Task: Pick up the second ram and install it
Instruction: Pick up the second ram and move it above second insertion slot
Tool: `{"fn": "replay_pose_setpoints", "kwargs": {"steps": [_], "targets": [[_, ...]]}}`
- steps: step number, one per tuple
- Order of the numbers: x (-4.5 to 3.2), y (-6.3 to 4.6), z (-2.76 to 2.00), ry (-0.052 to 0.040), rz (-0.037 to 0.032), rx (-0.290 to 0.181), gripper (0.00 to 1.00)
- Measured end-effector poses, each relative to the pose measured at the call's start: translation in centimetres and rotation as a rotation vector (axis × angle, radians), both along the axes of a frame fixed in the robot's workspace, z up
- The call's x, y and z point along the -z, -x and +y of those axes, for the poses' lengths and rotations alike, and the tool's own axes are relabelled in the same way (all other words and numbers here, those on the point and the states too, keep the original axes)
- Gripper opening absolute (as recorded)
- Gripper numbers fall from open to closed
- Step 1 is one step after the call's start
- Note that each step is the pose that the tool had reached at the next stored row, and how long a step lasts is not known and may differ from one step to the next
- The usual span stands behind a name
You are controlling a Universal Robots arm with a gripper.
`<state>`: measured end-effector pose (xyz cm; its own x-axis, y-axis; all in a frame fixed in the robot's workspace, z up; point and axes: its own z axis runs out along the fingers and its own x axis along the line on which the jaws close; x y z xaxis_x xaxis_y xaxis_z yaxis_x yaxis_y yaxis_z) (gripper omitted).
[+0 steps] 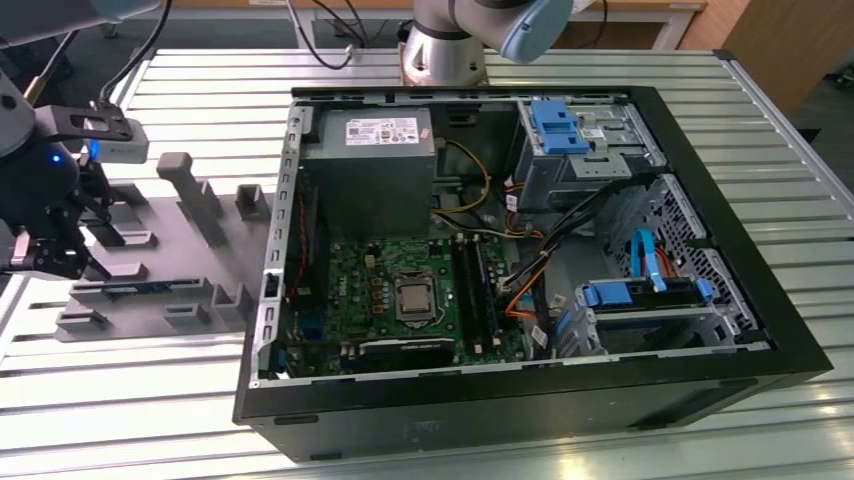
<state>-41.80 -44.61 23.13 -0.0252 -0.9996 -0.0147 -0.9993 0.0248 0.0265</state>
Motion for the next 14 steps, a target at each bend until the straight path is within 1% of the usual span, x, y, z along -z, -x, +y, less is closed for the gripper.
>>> {"fn": "replay_pose_setpoints", "kwargs": {"steps": [6, 14], "targets": [[0.12, 0.0, -0.04, -0.0002, -0.0003, 0.0, 0.51], [0.96, -0.01, -0.19, -0.0001, -0.0001, -0.004, 0.51]]}}
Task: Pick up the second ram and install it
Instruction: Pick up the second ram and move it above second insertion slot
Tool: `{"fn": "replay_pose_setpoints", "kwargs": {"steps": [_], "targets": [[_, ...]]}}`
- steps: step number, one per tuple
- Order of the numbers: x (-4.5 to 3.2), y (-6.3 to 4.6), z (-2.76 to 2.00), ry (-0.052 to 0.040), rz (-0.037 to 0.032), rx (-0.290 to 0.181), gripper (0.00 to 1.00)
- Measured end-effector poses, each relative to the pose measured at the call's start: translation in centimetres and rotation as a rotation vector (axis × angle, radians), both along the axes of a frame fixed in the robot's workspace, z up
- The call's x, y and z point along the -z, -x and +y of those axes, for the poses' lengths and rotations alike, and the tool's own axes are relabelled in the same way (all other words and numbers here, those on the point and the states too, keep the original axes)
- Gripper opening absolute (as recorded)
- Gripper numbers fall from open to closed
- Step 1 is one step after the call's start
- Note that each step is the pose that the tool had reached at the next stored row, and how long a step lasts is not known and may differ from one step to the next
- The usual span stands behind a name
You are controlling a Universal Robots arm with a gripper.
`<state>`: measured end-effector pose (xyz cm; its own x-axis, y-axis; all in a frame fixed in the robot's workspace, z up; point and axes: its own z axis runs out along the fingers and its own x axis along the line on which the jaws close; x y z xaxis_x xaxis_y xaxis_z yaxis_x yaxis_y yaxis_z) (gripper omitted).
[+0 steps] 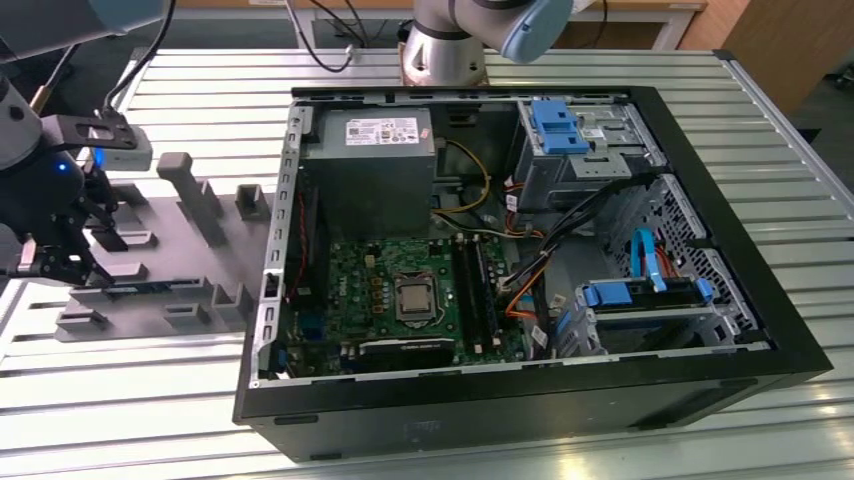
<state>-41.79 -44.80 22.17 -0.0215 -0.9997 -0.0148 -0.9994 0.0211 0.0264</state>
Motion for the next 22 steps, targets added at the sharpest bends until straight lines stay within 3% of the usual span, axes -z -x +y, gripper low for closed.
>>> {"fn": "replay_pose_setpoints", "kwargs": {"steps": [9, 18, 22], "targets": [[0.36, 0.0, -0.11, -0.0001, -0.0001, 0.0, 0.51], [1.9, 0.0, -0.57, -0.0001, -0.0001, 0.0, 0.51], [2.31, 0.0, -0.61, 0.0001, -0.0003, 0.0, 0.42]]}}
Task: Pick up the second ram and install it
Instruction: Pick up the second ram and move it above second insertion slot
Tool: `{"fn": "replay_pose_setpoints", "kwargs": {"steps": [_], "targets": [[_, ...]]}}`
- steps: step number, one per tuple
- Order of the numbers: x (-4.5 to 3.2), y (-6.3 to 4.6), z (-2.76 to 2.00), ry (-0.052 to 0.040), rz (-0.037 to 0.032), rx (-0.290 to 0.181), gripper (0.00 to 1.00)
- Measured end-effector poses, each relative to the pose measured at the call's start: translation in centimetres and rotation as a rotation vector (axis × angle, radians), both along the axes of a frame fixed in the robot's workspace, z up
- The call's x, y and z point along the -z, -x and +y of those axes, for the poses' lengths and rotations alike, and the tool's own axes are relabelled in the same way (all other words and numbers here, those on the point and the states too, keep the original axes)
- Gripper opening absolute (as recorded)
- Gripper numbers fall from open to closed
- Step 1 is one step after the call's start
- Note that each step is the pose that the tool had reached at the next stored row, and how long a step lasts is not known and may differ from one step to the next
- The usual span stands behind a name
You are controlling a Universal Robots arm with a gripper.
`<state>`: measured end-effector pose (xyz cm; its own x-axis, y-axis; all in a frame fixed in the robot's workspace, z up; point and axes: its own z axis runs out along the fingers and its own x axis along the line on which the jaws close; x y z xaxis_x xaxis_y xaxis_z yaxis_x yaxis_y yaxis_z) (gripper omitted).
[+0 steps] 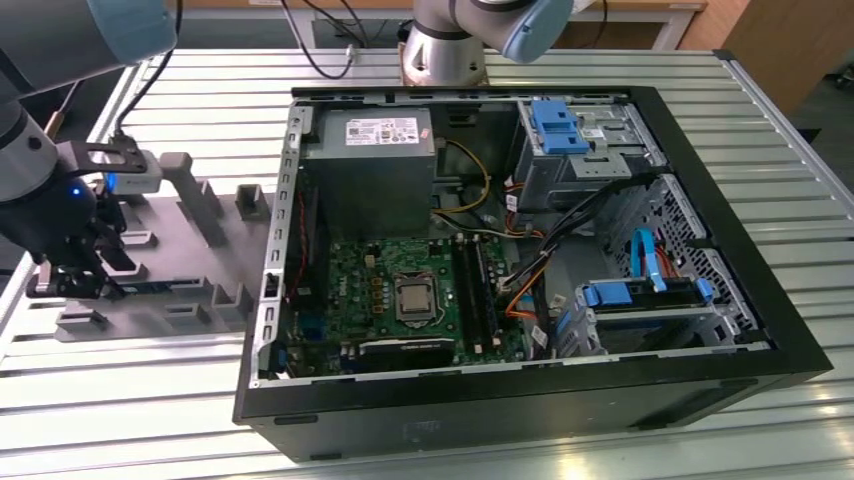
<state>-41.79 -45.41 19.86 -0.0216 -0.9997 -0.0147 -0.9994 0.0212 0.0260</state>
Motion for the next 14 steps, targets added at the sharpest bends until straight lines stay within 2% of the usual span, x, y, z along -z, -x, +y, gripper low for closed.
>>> {"fn": "replay_pose_setpoints", "kwargs": {"steps": [6, 7, 14], "targets": [[0.35, 0.0, -0.03, 0.0, -0.0007, 0.0, 0.41], [0.38, 0.0, -0.03, 0.0, -0.0006, 0.0, 0.34], [0.6, -0.02, -0.04, 0.0007, -0.0023, 0.0, 0.34]]}}
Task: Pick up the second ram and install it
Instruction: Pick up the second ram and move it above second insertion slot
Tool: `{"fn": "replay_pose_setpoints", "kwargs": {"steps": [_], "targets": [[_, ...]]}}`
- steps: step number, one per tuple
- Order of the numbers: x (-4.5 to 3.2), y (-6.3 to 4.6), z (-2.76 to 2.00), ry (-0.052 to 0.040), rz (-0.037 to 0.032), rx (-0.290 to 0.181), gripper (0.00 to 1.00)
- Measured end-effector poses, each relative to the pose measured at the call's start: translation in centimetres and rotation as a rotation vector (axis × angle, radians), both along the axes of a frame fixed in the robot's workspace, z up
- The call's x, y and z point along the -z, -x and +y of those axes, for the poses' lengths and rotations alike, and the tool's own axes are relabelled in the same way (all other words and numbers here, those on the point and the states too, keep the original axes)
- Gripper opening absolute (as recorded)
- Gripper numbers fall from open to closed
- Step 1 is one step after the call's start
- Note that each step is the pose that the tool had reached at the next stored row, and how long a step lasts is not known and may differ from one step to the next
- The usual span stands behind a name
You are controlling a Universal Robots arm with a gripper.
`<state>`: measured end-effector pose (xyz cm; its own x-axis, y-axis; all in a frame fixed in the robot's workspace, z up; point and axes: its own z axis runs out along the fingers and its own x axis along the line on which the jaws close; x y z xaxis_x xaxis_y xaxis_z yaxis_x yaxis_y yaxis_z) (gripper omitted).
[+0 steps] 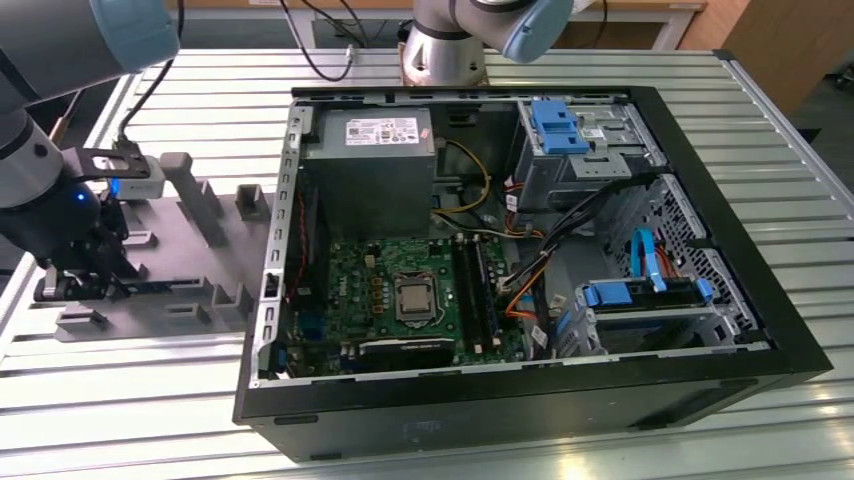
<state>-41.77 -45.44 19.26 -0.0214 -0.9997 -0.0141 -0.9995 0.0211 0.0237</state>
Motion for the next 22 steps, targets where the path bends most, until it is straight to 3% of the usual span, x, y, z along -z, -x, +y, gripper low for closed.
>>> {"fn": "replay_pose_setpoints", "kwargs": {"steps": [2, 5, 12, 13, 19, 20, 22], "targets": [[0.08, 0.0, 0.01, 0.0005, -0.0068, 0.0, 0.34], [0.23, 0.0, 0.0, 0.0011, -0.0252, 0.0, 0.34], [0.31, 0.01, 0.01, 0.0011, -0.0259, 0.0, 0.33], [0.31, 0.01, 0.01, 0.0011, -0.026, 0.0, 0.25], [0.32, 0.0, 0.01, 0.0013, -0.026, 0.0, 0.24], [0.32, 0.0, 0.01, 0.0014, -0.026, 0.0, 0.17], [0.32, 0.0, 0.01, 0.0014, -0.026, 0.0, 0.15]]}}
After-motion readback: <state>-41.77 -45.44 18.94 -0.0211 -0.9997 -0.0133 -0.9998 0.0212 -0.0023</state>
